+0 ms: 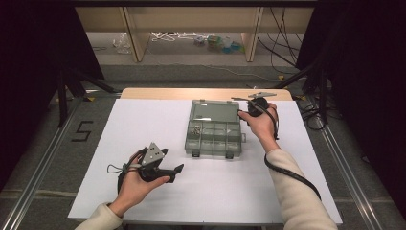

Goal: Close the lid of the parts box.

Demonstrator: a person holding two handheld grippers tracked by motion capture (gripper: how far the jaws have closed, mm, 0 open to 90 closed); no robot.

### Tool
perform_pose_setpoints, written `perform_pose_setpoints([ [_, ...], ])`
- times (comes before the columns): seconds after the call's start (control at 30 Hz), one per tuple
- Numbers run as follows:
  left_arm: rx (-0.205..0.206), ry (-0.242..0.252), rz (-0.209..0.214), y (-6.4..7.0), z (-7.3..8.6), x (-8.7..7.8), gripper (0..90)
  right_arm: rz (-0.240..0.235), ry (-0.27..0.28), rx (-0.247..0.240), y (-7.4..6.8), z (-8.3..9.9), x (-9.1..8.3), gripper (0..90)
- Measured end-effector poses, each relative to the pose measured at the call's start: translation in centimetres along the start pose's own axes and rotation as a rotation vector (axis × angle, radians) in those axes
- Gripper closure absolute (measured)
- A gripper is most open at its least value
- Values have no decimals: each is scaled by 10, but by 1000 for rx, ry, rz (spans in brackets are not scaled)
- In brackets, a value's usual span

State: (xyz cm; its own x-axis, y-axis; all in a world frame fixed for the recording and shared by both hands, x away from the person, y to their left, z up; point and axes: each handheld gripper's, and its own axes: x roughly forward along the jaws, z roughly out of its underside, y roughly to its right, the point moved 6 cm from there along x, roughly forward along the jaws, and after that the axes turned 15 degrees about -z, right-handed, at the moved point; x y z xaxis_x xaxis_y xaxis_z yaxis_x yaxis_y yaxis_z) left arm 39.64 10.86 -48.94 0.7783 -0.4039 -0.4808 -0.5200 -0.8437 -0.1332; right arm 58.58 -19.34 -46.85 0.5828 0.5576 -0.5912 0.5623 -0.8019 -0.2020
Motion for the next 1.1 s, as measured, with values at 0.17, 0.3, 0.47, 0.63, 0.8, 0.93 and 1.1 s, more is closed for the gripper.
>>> perform_pose_setpoints([
  [0.17,12,-1,1,1,1,1,187,11,-35,38,5,0,11,520],
  [0.3,4,-6,7,3,2,2,187,16,-70,104,5,1,19,552],
  [0.47,18,-10,9,3,2,2,187,19,-85,127,13,1,28,597],
  [0.63,14,-10,11,3,3,2,187,4,-127,120,17,6,35,654],
  [0.8,34,-17,15,3,3,2,187,6,-138,106,22,9,40,701],
  [0.93,37,-18,11,3,3,2,187,11,-143,132,21,9,45,727],
  [1.1,33,-18,13,2,4,1,187,14,-156,183,19,10,49,756],
])
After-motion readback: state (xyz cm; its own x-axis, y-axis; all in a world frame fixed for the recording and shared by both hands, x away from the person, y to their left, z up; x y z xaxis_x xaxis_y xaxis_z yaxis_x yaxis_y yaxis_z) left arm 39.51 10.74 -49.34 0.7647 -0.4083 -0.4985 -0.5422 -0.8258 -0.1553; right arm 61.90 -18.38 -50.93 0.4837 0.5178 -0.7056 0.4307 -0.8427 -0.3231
